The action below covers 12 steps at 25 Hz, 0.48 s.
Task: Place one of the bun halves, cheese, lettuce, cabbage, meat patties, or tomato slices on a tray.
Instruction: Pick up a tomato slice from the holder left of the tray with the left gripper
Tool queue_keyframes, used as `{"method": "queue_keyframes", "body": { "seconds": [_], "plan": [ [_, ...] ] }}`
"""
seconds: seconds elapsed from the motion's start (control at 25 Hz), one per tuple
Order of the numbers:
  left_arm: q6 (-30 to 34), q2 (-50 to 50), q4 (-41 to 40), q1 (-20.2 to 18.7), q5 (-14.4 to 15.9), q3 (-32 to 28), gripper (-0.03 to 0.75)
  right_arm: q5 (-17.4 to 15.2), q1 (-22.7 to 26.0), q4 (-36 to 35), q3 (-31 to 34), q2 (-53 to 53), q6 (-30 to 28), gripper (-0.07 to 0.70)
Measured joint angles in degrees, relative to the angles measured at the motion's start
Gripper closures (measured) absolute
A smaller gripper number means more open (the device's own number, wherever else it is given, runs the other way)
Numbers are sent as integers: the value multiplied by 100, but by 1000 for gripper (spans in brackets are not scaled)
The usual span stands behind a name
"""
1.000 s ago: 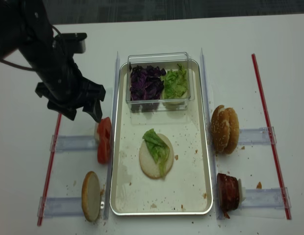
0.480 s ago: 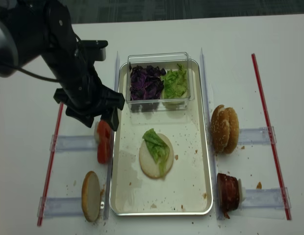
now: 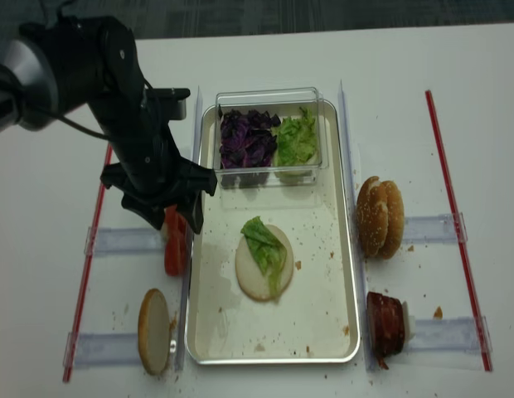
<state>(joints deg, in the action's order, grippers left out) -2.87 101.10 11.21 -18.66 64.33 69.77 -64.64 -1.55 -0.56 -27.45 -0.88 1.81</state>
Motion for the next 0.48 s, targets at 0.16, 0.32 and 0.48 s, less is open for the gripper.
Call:
{"method": "queue_keyframes", "body": {
  "seconds": [0.16, 0.32, 0.48],
  "plan": [
    [0, 0, 11, 0, -123, 0, 280, 0, 0, 0, 0, 0, 0, 61],
    [0, 0, 48, 0, -248, 0, 283, 0, 0, 0, 0, 0, 0, 61],
    [-13, 0, 115, 0, -339, 0, 286, 0, 0, 0, 0, 0, 0, 61]
  ]
}}
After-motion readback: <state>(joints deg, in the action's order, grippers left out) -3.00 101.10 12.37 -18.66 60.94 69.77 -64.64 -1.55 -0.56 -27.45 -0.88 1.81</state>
